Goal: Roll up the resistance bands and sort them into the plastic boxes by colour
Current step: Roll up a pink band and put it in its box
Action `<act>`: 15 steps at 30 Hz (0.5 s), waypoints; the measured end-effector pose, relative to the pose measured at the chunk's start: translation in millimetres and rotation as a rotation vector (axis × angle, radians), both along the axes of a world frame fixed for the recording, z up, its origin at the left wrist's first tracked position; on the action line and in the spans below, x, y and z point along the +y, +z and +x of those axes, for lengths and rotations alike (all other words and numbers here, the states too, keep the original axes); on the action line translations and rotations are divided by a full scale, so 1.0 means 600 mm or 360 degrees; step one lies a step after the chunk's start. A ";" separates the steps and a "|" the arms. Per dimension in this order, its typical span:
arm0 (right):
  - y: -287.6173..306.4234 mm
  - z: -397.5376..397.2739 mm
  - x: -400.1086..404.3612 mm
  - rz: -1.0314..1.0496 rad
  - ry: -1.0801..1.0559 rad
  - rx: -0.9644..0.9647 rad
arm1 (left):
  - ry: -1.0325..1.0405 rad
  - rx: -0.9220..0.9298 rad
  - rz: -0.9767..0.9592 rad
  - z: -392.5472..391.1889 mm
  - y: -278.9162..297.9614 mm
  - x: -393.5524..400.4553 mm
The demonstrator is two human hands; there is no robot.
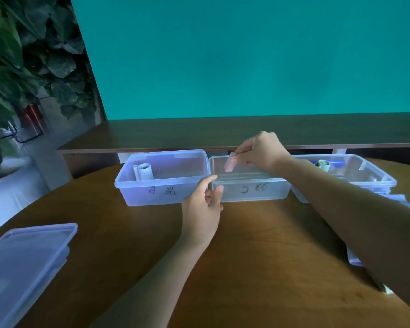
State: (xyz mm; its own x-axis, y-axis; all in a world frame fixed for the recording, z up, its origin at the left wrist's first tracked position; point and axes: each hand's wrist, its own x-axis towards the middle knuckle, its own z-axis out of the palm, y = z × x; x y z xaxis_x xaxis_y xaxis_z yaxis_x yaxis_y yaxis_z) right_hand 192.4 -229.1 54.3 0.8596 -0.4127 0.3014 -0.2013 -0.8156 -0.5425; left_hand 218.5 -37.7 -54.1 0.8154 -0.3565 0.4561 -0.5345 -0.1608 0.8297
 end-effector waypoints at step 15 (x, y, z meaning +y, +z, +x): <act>-0.042 0.112 0.026 -0.0035 0.0107 0.0388 | -0.0071 -0.0112 0.0016 -0.001 0.000 0.002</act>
